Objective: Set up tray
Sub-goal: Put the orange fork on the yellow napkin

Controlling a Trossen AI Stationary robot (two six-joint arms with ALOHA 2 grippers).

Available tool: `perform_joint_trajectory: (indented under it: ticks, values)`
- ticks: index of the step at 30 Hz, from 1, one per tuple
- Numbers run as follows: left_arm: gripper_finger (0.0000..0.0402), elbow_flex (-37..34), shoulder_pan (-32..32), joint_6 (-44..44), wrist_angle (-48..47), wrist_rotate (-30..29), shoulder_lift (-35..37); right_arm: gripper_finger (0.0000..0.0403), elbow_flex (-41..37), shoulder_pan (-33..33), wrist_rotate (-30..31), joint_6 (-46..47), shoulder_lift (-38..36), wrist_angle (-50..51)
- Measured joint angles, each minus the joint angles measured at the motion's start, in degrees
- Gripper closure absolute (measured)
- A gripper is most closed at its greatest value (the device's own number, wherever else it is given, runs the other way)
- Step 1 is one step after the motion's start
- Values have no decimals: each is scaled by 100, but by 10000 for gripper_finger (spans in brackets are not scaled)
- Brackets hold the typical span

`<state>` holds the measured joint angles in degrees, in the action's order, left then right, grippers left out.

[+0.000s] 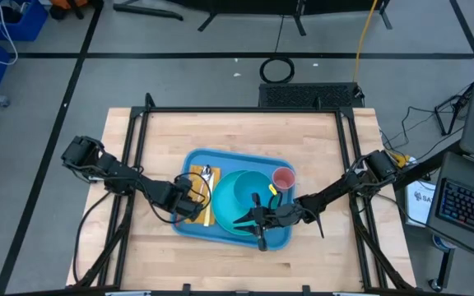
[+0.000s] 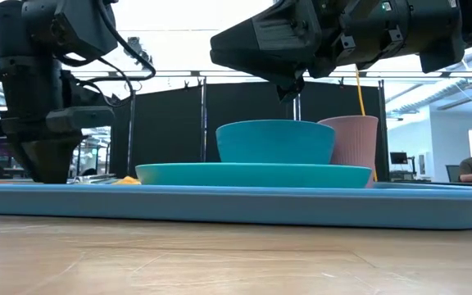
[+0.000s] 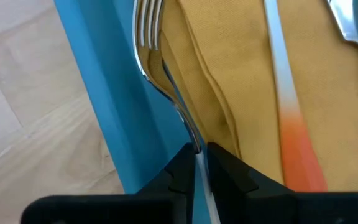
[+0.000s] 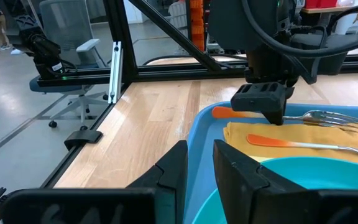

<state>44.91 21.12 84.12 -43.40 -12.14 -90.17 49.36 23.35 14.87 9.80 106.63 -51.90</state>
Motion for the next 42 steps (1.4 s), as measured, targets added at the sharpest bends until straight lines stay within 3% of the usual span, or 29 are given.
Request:
perform_joint_trajectory:
  ticks: [9,14,18,27,33,36,42]
  values:
    - [357,0,13,-42,2,11,0,332,0,0,0,0,0,2]
    - [389,3,18,35,38,-27,35,332,0,0,0,0,0,5]
    - [390,4,33,-64,-14,-135,159,332,0,0,0,0,0,13]
    - [393,-2,133,-2,-145,-1048,662,332,0,0,0,2,0,31]
    - [393,-2,147,28,46,-1335,785,332,0,0,0,2,0,31]
    - [392,-71,201,166,376,-1678,785,332,0,2,0,31,0,31]
    - [394,-425,201,59,1477,-1736,785,332,0,2,0,109,0,31]
